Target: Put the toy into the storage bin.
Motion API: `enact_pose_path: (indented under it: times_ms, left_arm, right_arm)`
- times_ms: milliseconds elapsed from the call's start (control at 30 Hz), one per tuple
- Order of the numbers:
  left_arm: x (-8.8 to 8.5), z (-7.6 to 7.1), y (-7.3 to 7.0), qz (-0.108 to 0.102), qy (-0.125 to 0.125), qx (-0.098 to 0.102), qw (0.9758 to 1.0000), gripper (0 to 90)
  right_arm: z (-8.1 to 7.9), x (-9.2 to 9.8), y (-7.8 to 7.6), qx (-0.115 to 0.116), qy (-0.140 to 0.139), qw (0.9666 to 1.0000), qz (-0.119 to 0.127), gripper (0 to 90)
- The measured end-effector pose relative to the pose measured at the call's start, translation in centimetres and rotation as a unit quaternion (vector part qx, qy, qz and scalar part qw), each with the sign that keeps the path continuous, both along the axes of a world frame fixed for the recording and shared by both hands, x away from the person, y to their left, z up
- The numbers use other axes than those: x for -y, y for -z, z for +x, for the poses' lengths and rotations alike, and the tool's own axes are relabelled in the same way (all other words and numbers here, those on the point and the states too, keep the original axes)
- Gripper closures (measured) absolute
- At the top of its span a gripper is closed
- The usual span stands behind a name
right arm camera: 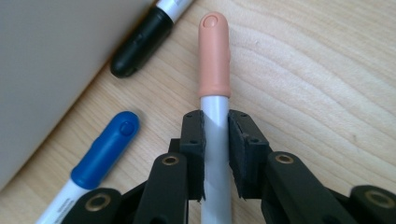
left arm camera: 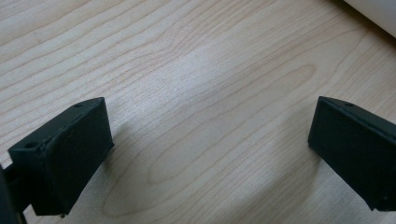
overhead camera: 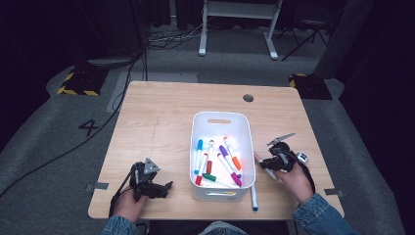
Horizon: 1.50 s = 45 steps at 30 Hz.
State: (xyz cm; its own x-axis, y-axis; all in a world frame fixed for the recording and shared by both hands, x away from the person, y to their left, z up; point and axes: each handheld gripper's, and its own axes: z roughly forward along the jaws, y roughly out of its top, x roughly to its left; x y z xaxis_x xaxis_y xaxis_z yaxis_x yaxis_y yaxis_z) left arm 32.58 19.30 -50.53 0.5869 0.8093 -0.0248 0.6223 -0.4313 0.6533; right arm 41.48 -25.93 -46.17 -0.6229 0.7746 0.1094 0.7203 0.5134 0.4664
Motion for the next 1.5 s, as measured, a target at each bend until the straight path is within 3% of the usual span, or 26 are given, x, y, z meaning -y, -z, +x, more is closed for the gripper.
enact_pose_path:
  times_ms: [67, 367, 533, 700, 1100, 1500]
  left_arm:
    - [0.0, 0.0, 0.0, 0.000, 0.000, 0.000, 1.0000, 0.0]
    - [0.0, 0.0, 0.0, 0.000, 0.000, 0.000, 1.0000, 0.0]
    - [0.0, 0.0, 0.0, 0.000, 0.000, 0.000, 1.0000, 0.0]
    - [0.0, 0.0, 0.0, 0.000, 0.000, 0.000, 1.0000, 0.0]
    - [0.0, 0.0, 0.0, 0.000, 0.000, 0.000, 1.0000, 0.0]
    - [0.0, 0.0, 0.0, 0.000, 0.000, 0.000, 1.0000, 0.0]
  right_arm:
    - [0.0, 0.1, -0.2, 0.005, -0.004, 1.0000, -0.002, 77.1]
    - [-0.8, 0.6, -3.4, 0.031, -0.001, 0.9988, 0.037, 77.1]
    - [-1.4, 0.9, -5.4, 0.051, -0.006, 0.9965, 0.066, 77.1]
    - [-1.9, 0.9, -6.9, 0.071, -0.011, 0.9950, 0.069, 77.1]
    - [-3.3, 0.8, -10.4, 0.098, -0.023, 0.9889, 0.109, 77.1]
    - [-4.7, -1.2, -12.5, 0.111, -0.072, 0.9833, 0.125, 77.1]
